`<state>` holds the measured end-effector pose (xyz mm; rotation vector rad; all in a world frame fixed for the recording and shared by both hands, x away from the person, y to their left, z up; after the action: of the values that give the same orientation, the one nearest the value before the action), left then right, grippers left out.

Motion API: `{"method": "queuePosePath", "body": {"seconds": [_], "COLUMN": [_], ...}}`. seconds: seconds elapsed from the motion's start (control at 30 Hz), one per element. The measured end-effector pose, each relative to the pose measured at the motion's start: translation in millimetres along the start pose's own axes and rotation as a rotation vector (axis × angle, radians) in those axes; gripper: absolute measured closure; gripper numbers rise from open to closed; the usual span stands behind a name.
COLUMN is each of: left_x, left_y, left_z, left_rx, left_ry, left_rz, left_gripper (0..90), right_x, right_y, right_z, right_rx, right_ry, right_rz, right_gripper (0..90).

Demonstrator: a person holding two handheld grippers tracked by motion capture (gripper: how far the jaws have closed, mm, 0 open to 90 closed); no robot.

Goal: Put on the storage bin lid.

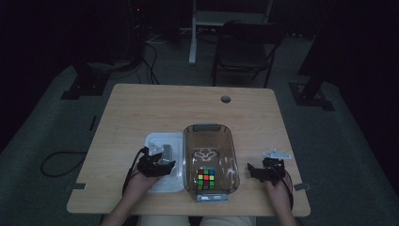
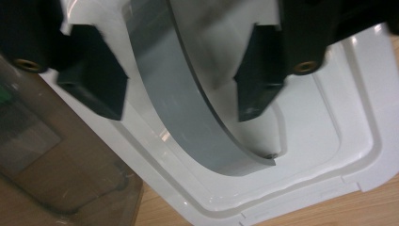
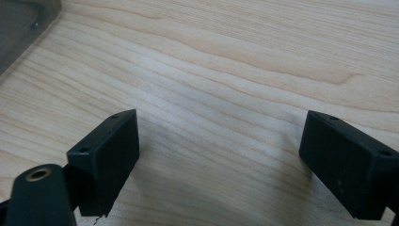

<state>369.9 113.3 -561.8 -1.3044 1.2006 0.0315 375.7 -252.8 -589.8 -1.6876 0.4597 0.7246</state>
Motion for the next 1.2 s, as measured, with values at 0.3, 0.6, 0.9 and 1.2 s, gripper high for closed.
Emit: {"method": "queuePosePath", "body": {"seconds": [0.3,0.6,0.9,1.2], "left_x": [0.3,-18.6,-42.2,-51.6], "left_y": [0.3,-4.6,-9.8,-9.0], "left_z": [2.5,22.9,34.4,40.4], "left_rx": [-0.017,-0.077,-0.115,-0.13], "left_ry": [0.007,-0.016,0.002,-0.019], "left_rz": [-0.017,-0.079,-0.135,-0.138], "left_gripper": [60.6,69.4,69.8,70.1], "right_x": [0.0,0.7,-7.9,-14.8], "right_y": [0.0,-0.6,-6.3,-11.4], "right_z": [0.0,-1.0,19.2,49.7], "right_rx": [0.0,0.006,-0.029,-0.09], "right_ry": [0.0,0.005,-0.062,-0.149], "right_rz": [0.0,0.001,-0.028,-0.068], "right_gripper": [12.4,12.5,12.9,13.0]}}
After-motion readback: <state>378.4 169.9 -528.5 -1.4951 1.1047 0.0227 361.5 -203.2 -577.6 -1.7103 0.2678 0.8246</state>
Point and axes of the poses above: each handheld gripper's, and its own axes: x roughly forward along the jaws, y roughly out of its underside, z roughly to its left, the point moved 9 cm from there along x, roughly forward along the jaws, and after that the axes turned 11 degrees about y, right-handed, at the moved point
